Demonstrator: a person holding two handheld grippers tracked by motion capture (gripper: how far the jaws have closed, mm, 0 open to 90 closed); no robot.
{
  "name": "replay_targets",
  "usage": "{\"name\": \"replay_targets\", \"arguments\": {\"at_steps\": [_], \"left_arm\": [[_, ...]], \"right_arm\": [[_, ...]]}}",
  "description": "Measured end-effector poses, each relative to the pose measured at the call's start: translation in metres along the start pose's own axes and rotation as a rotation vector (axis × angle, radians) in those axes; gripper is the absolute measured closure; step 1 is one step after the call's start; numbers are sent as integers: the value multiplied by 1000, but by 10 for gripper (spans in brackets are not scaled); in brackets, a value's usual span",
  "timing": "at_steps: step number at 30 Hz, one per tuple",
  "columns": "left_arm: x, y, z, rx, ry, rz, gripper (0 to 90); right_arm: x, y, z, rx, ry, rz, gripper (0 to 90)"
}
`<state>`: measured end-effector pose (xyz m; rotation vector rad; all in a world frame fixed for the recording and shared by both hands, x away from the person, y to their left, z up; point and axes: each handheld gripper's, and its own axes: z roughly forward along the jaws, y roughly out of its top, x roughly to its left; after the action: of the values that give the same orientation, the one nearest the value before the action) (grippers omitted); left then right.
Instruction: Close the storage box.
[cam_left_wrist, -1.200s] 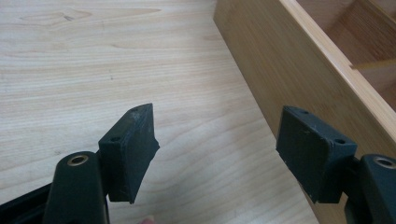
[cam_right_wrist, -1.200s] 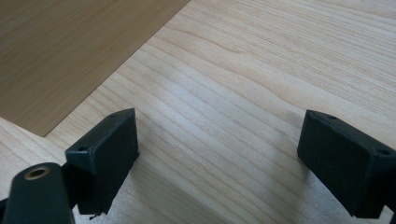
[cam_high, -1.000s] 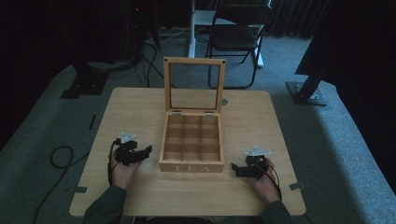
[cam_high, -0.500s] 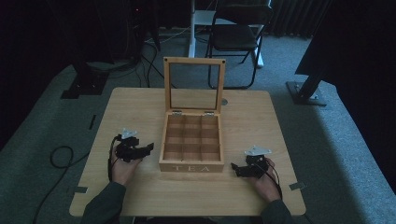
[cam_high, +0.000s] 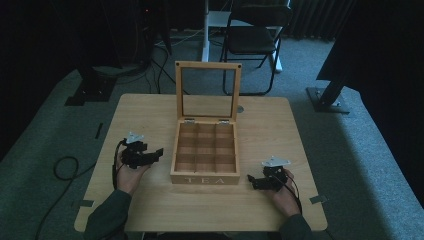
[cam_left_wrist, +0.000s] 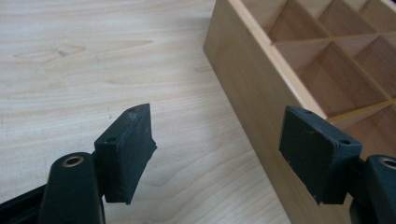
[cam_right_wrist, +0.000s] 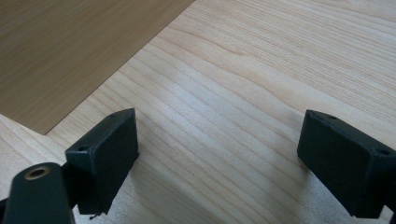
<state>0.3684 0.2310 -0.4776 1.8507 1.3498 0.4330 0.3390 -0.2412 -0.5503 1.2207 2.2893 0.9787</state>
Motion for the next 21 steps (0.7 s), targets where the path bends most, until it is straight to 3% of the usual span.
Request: {"name": "replay_targets", "arguments": {"at_steps": [21], "left_arm": [[7,37,-3,-6,11,33,265]], "right_arm": [[1,0,0,0,-4,4,120]]}}
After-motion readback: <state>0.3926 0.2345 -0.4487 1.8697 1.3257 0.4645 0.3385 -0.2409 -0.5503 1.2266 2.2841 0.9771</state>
